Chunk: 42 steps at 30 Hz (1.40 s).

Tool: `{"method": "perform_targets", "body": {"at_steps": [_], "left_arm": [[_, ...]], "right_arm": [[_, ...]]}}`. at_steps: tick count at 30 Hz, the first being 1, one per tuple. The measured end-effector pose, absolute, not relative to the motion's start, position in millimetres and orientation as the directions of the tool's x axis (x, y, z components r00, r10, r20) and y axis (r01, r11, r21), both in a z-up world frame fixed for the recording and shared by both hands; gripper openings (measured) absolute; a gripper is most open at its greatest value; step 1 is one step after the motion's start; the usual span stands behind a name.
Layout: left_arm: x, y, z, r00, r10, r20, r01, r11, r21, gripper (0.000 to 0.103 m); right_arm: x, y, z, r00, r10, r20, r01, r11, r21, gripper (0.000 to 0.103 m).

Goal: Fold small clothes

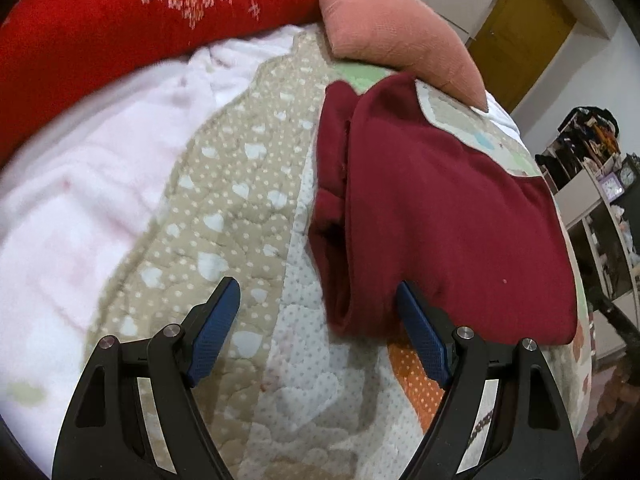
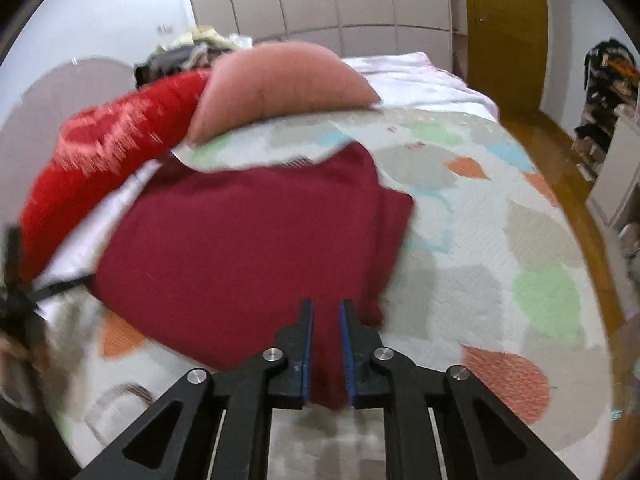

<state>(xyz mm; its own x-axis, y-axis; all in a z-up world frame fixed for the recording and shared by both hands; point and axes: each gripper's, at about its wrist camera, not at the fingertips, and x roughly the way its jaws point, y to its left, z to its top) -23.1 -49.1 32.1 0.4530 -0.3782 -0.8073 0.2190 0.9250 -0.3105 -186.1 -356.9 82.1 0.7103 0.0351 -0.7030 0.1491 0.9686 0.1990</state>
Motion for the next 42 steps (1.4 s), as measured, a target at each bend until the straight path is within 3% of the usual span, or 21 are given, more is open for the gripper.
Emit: {"method": "perform_targets", "body": {"at_steps": [3,8,12,29,37,39,41,42], "left_arm": [[-22,-50,29,0.467,-0.378,-0.799,0.208,0.926,-0.316,0.081],[-16,-49,26,0.469,-0.399,-0.788,0.2,0.917,-0.345,0.081],[-12,-48,23,0.475,-0.417,-0.775,0.209,0.909,-0.361,0.081],[-2,-49,18,0.488,-0.443,-0.752,0.26,0.896,-0.36,0.081],[-6,-48,19,0.49,-0.444,-0.75,0.272,0.895,-0.352,0.081],[-8,-48,19,0.493,-0.442,-0.749,0.273,0.896,-0.349,0.081],[-9,-49,19,0.497,-0.438,-0.749,0.275,0.898,-0.343,0.081],[-10,-49,18,0.499,-0.436,-0.749,0.275,0.899,-0.34,0.081]], "right_arm": [[-160,-332,88,0.7,0.153,-0.698,0.051,0.963,0.263,0.016],[-84,-265,88,0.666,0.232,-0.709,-0.118,0.971,0.207,0.016],[-16,-230,83,0.642,0.307,-0.703,-0.15,0.949,0.278,0.016],[123,-176,44,0.586,0.205,-0.784,-0.095,0.978,0.184,0.017],[109,-181,67,0.619,0.167,-0.767,-0.097,0.986,0.136,0.02],[94,-179,90,0.668,0.183,-0.721,-0.132,0.983,0.127,0.028],[85,-171,105,0.693,0.214,-0.688,-0.188,0.976,0.114,0.052],[86,-166,109,0.692,0.228,-0.685,-0.215,0.971,0.106,0.056]]}}
